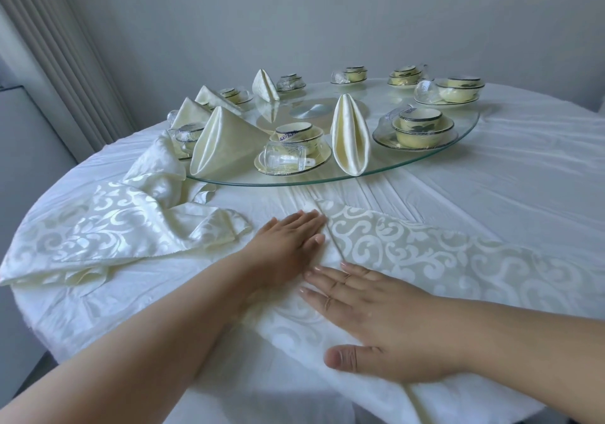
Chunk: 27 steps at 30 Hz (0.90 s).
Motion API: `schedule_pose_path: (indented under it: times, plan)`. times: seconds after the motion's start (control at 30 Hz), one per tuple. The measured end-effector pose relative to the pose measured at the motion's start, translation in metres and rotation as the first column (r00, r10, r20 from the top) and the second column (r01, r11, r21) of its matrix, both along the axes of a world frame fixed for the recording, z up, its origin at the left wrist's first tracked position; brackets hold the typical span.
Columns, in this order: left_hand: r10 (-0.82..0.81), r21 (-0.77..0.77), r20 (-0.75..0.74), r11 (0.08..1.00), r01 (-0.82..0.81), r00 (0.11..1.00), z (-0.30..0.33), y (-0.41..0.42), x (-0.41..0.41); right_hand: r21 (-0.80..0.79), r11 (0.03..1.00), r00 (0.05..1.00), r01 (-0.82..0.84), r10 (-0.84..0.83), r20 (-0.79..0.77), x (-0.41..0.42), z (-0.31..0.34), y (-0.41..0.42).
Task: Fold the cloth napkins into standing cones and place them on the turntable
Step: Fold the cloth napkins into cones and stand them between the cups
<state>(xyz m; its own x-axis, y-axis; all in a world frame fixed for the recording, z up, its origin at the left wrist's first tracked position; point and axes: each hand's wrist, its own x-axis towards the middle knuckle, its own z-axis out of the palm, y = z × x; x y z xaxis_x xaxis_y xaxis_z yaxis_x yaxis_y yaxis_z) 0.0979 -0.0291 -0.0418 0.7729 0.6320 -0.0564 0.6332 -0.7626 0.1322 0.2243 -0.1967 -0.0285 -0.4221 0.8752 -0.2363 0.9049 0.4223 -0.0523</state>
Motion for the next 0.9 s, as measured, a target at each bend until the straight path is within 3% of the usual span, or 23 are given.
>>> schedule_pose_path:
  times: [0.17, 0.4, 0.6, 0.7, 0.77, 0.9]
  plan:
    - [0.006, 0.034, -0.091, 0.999, -0.003, 0.996, 0.0, 0.017, 0.01, -0.018, 1.0, 1.0, 0.0, 0.0, -0.002, 0.001, 0.002, 0.0]
    - [-0.005, 0.052, -0.06, 0.999, 0.008, 0.998, -0.004, 0.016, 0.007, -0.029, 1.0, 0.999, 0.004, -0.003, 0.034, -0.005, 0.002, -0.009]
    - [0.109, 0.133, 0.184, 0.982, -0.134, 0.977, 0.016, -0.003, -0.009, 0.002, 1.0, 0.999, 0.024, -0.024, 0.027, -0.005, 0.001, -0.011]
    - [0.145, 0.033, 0.292, 0.986, -0.161, 0.945, 0.028, -0.045, -0.032, 0.024, 0.999, 0.999, 0.025, -0.026, 0.024, -0.005, 0.0, -0.011]
    - [0.156, -0.029, 0.219, 0.988, -0.154, 0.963, 0.019, -0.077, -0.05, 0.027, 0.999, 0.999, 0.031, -0.032, 0.015, -0.005, -0.001, -0.012]
    - [0.164, 0.078, -0.019, 0.984, -0.162, 0.986, -0.006, -0.086, -0.076, 0.017, 0.999, 0.999, 0.03, -0.03, 0.024, -0.005, -0.002, -0.011]
